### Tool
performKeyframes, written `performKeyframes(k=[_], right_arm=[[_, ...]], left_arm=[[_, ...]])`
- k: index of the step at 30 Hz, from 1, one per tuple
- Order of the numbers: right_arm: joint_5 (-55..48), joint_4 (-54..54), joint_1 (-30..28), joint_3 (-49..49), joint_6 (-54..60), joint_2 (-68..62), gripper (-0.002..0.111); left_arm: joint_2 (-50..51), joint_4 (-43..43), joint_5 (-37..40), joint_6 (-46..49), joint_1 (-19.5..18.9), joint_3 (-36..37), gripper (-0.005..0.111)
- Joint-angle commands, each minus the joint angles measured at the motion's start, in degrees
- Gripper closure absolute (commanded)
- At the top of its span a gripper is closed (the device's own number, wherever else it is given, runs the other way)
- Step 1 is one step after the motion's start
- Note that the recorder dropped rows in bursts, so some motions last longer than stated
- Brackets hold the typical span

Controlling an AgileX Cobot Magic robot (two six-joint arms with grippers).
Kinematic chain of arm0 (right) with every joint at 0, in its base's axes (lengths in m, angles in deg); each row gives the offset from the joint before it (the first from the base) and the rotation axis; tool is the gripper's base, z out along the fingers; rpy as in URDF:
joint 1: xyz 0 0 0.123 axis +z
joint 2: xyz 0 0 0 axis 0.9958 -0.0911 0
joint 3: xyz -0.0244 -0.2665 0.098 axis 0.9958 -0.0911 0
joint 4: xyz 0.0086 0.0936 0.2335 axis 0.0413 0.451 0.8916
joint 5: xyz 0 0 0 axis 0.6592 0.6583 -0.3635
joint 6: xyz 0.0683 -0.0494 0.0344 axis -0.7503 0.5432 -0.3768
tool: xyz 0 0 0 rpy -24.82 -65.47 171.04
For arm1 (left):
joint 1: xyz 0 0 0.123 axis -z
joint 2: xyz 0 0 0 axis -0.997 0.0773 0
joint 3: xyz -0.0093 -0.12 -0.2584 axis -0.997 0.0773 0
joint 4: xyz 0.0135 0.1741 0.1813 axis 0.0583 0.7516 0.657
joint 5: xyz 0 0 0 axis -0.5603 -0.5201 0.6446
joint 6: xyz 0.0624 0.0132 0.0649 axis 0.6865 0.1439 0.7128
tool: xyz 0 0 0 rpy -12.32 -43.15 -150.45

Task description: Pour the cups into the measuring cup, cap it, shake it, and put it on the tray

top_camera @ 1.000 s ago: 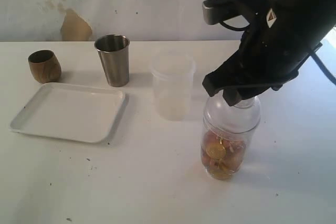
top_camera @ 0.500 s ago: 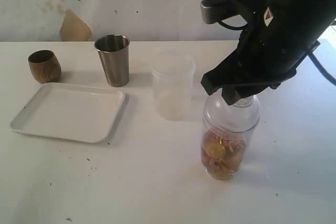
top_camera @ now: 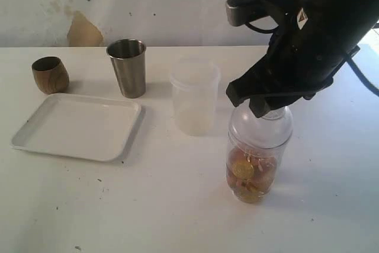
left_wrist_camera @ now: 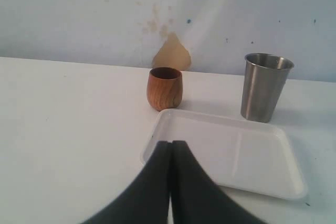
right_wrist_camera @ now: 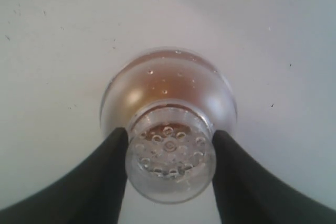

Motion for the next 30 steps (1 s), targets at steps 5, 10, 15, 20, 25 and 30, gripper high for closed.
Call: performKeyframes(k=[5, 10, 15, 20, 25, 30], right_arm=[[-0.82, -0.68, -0.68, -0.95, 1.53, -0.32, 0.065], [-0.46, -0.99, -0.68, -0.95, 1.53, 1.34, 0.062], [0.73, -0.97, -0.68, -0.95, 1.9, 2.47, 0.051], [0.85, -0.97, -0.68, -0.95, 1.9, 2.57, 0.046], [0.71, -0.97, -0.68, 1.19, 2.16, 4.34, 0.049], [3.87, -0.44, -0.68, 3.23, 2.16, 9.84, 0.085]], left_arm=[[-0.27, 0.23, -0.81, -0.21, 0.04, 0.25, 0.107], [-0.27, 0.23, -0.81, -0.21, 0.04, 0.25, 0.107], [-0.27, 0.23, -0.81, -0.21, 0.04, 0.25, 0.107], [-0.27, 0.23, -0.81, -0.21, 0.04, 0.25, 0.107], [-0.27, 0.23, -0.81, -0.21, 0.04, 0.25, 0.107], [-0.27, 0.23, -0.81, -0.21, 0.04, 0.25, 0.107]])
